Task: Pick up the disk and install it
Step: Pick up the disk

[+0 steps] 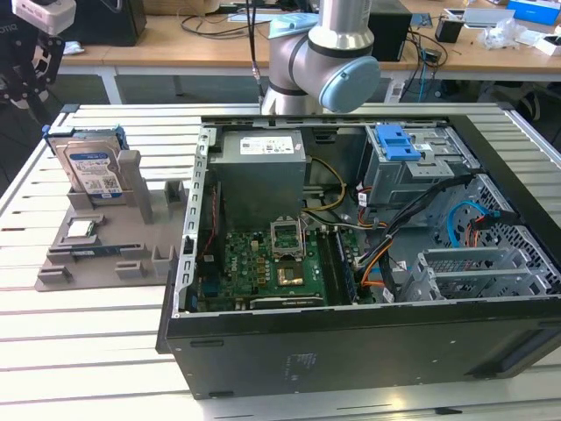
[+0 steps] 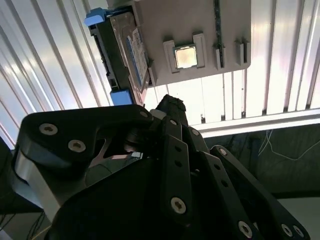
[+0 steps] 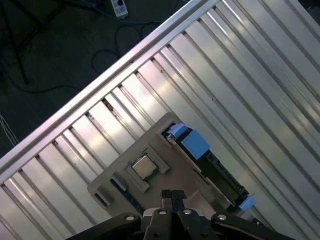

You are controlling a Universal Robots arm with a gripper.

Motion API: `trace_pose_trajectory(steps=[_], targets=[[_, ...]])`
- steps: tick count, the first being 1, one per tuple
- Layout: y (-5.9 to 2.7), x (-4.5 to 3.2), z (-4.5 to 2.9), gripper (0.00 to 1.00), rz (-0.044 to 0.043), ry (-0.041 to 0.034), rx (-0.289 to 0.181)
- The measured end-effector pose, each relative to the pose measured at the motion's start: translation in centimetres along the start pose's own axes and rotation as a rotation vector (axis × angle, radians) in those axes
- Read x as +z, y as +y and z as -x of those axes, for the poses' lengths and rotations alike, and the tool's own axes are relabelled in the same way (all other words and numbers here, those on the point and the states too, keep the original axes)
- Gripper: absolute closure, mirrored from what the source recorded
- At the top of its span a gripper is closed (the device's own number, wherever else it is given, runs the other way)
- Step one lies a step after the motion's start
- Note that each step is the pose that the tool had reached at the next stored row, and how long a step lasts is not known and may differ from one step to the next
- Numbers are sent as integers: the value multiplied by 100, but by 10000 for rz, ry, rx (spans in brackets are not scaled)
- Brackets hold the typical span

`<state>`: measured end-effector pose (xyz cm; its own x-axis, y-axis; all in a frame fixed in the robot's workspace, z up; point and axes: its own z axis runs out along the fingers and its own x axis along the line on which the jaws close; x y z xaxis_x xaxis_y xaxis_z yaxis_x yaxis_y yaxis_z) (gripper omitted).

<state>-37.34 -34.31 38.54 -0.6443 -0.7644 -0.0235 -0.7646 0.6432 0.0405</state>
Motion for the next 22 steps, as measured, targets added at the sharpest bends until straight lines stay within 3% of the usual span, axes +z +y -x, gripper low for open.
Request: trace_pose_trajectory(steps=[5,12,15,22], targets=[[0,0,0,89,23,40,-981],[0,0,0,89,43,73,-1798],[0,0,0,89,59,101,-2490],[0,0,0,89,76,129,-3193]])
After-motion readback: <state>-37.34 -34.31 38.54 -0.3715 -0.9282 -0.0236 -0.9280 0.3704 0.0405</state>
